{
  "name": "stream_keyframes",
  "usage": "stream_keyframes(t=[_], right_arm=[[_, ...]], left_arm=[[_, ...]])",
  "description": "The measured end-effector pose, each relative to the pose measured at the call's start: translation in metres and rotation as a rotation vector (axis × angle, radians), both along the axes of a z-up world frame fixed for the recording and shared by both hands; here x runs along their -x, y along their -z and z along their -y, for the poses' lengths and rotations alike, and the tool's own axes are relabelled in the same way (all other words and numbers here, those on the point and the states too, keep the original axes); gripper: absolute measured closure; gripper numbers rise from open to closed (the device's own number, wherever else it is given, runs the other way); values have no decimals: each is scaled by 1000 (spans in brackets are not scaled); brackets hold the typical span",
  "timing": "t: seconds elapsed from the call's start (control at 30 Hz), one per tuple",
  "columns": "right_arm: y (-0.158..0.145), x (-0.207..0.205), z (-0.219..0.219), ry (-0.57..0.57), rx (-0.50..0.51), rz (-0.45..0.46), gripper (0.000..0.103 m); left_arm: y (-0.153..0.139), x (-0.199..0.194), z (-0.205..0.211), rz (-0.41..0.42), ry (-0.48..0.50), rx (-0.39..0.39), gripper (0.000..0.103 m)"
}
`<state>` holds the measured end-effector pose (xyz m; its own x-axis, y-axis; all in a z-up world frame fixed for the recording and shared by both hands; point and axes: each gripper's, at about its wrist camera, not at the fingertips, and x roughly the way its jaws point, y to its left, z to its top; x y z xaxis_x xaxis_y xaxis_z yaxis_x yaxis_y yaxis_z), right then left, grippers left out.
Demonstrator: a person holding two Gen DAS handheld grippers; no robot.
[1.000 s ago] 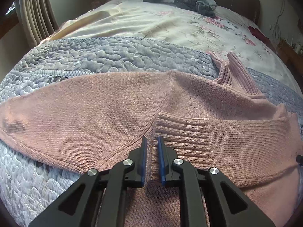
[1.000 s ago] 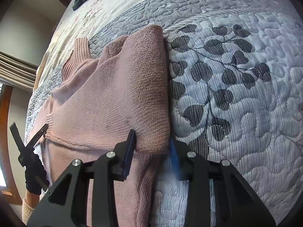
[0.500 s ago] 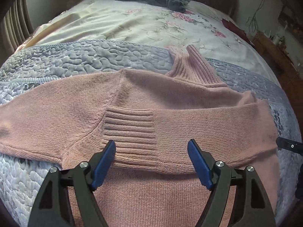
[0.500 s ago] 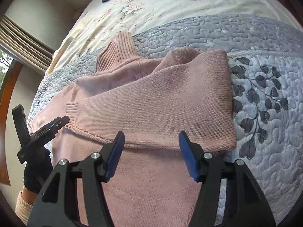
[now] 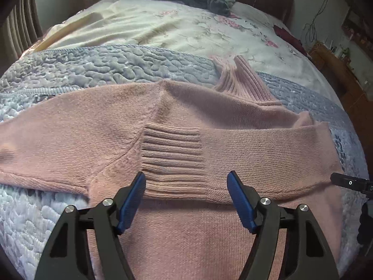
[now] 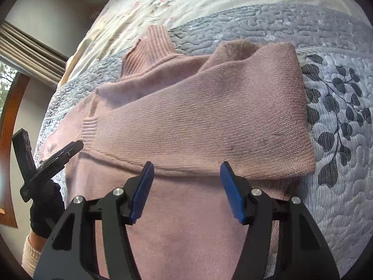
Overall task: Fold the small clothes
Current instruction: 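Grasp the other sleeve cuff with the left gripper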
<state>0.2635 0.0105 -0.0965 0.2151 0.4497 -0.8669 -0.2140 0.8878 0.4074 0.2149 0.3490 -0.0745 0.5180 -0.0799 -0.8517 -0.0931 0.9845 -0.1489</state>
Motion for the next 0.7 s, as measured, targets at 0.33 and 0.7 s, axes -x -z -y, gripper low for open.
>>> stream_keyframes(t=[0.33,0.7], right_arm=[[-3,65,-98,-270,-15,-44,42],[37,84,-153,-329,48,-60,42]], left_arm=[[-6,99,-204,-30,-358,49,30],[3,127,-367,134,-660,289,30]])
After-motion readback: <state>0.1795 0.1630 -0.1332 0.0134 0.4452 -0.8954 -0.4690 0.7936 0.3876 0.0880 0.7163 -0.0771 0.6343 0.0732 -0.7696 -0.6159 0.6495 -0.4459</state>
